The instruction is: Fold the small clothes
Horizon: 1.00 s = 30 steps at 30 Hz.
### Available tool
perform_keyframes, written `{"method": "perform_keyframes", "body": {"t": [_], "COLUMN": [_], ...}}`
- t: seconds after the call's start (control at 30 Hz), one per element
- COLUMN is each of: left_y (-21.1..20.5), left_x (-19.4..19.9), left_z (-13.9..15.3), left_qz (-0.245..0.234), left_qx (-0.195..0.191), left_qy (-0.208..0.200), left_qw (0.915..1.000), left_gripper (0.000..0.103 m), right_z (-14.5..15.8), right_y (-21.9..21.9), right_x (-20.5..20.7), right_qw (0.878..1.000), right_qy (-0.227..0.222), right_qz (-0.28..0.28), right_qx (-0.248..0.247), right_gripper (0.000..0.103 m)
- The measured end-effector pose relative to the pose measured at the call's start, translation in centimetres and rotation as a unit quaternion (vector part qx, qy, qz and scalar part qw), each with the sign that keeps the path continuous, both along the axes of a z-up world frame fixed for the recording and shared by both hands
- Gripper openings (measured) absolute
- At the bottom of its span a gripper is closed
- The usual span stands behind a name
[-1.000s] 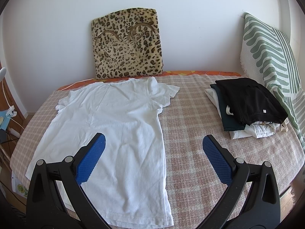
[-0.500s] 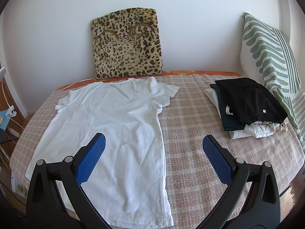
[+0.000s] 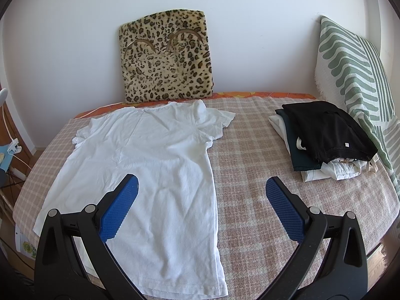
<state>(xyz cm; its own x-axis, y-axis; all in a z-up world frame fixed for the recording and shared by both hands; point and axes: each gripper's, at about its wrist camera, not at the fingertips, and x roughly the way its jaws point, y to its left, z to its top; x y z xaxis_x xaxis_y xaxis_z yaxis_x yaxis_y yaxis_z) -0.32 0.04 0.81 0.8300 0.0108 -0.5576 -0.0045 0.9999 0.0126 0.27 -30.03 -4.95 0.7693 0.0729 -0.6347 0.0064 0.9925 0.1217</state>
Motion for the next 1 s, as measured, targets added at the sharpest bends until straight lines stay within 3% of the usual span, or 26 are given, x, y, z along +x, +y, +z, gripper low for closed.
{"method": "perform_keyframes", "body": {"t": [0.67,1.0], "left_y": [0.3,3.3], "left_x": [-0.2,0.0], "left_z": [-0.2,-2.0], "left_qz": [0.004,0.020], "left_qx": [0.004,-0.027], "left_qy": [0.001,0.041], "left_qw": [1.0000,0.9986], "left_gripper": [0.103,0.103], "right_z": [0.3,0.8], "right_y": [0.3,2.5], "right_x": [0.0,1.0], "right_qw": [1.000,1.000], "right_qy": [-0.001,-0.016], "right_qz": [0.003,0.016], "right_qx": [0.005,0.014], "right_gripper": [0.103,0.103]}}
